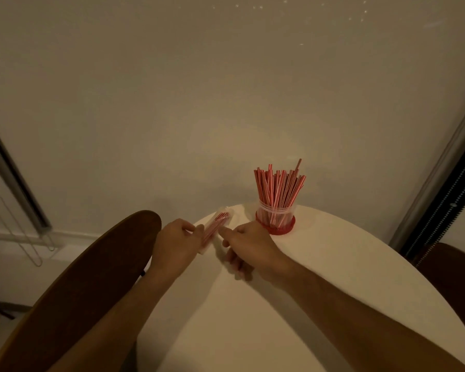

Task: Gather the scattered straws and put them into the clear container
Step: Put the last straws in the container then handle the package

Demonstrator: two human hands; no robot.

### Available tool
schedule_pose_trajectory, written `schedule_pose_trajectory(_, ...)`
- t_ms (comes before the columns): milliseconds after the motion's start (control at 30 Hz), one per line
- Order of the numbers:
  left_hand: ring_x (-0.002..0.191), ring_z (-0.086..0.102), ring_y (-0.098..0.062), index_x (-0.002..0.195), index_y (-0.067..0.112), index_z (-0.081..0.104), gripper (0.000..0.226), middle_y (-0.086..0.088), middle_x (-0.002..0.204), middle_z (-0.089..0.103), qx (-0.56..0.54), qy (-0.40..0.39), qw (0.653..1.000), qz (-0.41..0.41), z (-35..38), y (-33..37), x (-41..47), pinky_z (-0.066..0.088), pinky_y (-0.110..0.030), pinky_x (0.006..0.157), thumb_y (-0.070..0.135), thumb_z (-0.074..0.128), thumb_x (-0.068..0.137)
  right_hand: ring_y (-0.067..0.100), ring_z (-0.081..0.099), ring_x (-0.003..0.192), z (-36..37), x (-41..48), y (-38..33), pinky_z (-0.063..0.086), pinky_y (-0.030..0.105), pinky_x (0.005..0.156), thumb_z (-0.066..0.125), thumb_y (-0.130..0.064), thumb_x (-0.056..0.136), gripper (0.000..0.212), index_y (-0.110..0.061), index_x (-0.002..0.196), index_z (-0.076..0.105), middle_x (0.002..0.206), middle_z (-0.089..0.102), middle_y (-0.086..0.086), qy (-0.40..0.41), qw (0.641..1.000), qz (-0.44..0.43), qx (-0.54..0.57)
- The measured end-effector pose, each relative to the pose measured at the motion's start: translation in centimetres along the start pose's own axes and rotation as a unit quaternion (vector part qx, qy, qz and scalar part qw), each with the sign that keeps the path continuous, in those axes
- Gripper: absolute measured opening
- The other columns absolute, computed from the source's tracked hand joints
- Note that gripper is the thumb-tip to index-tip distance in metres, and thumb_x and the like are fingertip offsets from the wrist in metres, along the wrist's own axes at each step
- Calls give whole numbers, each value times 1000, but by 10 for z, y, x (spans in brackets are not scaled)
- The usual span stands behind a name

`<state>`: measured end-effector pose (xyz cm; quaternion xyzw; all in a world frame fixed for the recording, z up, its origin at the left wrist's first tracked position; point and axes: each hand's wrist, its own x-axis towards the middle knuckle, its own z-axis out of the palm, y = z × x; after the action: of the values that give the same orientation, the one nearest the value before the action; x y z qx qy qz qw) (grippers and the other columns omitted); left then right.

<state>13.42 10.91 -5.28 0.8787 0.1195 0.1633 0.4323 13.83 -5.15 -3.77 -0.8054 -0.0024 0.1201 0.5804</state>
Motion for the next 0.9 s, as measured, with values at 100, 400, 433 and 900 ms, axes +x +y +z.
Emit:
schedule_pose_trajectory(100,71,68,-13,83,16,72,21,2,74,72,-23,-23,999,-22,0,3,-1,55,-34,65,37,68,81,30,58,40,11,3,-8,41,26,35,56,-40,90,49,6,78,68,59,69,24,2,1000,19,-4)
schedule_pose_trajectory(400,69,70,-21,71,11,71,10,-4,69,72,-47,-30,998,-41,7,13,-16,60,-44,70,16,66,78,30,60,41,19,2,-10,42,26,35,48,-16,89,32,6,79,69,64,71,25,41,998,16,-38)
schedule_pose_trajectory(433,70,69,-21,72,12,71,9,-3,70,72,-44,-22,998,-39,7,15,-20,59,-42,70,16,66,78,29,59,39,18,0,-7,43,27,34,47,-19,92,34,3,77,68,62,70,23,50,998,3,-50)
schedule_pose_trajectory(900,58,60,1,70,16,65,11,5,64,65,-159,-103,981,33,47,81,-110,41,-9,45,19,69,80,18,54,32,-87,-96,29,39,22,32,56,-19,83,20,-10,67,63,56,67,9,125,983,-89,-101)
